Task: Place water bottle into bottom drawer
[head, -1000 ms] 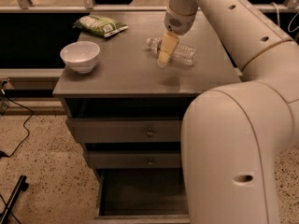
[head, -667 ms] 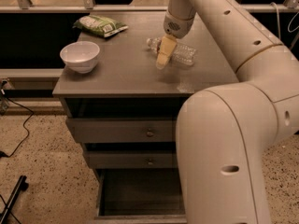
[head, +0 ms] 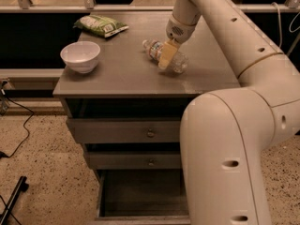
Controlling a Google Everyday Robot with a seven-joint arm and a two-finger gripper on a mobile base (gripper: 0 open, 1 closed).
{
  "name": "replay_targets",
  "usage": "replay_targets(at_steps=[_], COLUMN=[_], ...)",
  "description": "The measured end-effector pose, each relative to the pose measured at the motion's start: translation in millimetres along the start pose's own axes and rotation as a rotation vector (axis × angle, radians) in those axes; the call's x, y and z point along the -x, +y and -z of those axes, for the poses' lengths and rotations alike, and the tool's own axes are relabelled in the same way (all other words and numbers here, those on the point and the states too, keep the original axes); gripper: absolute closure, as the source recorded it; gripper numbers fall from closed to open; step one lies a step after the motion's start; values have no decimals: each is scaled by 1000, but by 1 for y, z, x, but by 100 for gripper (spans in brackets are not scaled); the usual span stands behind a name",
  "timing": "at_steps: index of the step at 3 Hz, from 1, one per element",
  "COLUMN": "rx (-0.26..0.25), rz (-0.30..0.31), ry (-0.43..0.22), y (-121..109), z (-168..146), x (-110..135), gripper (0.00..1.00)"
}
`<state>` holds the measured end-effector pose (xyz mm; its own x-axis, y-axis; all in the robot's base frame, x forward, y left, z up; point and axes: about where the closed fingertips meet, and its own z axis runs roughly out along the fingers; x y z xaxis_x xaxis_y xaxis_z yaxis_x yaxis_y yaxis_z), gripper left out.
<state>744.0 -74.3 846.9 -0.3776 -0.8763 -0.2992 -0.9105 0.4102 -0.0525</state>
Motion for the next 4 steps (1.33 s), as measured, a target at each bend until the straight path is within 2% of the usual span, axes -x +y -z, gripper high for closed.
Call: replay_targets(at_steps=[1, 2, 3, 4], rx=[51, 89, 70, 50], rz=[64, 157, 281, 407], ry=[-65, -136, -211, -249], y=[11, 28, 44, 73], z=[2, 17, 45, 68], x=[7, 20, 26, 11], gripper=[61, 85, 100, 100])
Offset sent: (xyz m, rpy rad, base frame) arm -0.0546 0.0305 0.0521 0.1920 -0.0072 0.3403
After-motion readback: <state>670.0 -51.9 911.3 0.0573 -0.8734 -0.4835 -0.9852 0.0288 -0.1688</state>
